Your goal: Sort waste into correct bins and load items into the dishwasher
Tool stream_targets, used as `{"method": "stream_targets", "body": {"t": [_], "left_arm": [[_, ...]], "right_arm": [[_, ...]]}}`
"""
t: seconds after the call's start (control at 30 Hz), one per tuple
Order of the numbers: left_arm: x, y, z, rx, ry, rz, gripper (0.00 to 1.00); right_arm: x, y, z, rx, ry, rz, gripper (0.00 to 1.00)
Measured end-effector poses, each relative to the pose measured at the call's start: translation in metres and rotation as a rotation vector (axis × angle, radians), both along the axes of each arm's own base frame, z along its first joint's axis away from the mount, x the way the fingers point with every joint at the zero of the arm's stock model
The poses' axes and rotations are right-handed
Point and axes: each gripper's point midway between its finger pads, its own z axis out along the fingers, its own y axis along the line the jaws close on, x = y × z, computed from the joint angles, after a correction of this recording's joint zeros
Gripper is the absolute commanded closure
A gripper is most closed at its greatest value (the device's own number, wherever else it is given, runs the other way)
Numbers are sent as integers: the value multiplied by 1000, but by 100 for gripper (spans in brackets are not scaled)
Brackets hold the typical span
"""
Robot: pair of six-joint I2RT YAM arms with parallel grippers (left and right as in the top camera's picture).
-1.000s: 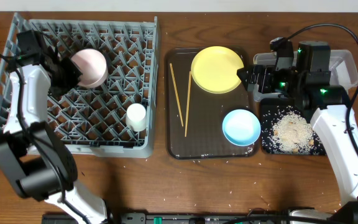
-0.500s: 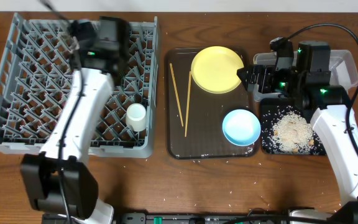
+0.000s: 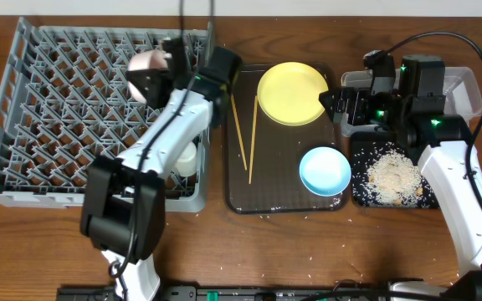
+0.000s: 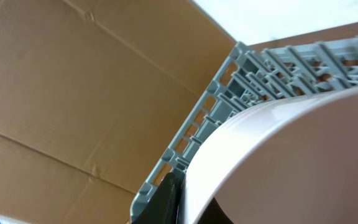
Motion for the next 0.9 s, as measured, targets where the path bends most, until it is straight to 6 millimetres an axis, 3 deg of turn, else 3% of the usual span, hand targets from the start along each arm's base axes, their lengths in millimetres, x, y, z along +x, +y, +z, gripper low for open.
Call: {"method": "stream_targets", "body": {"t": [0.17,0.5,0.83,0.9], "left_arm": [[1,-21,-10,45,28,-41,93],[-18,-10,-43,84,80,-31,93],[-17,-11,-48,58,53,-31,92],[-19,-11,-49,62,77,-36,86]], "right_arm": [[0,0,0,0,0,1,1],[0,0,0,0,0,0,1],[0,0,0,0,0,1,1],[0,0,0,0,0,1,1]]}}
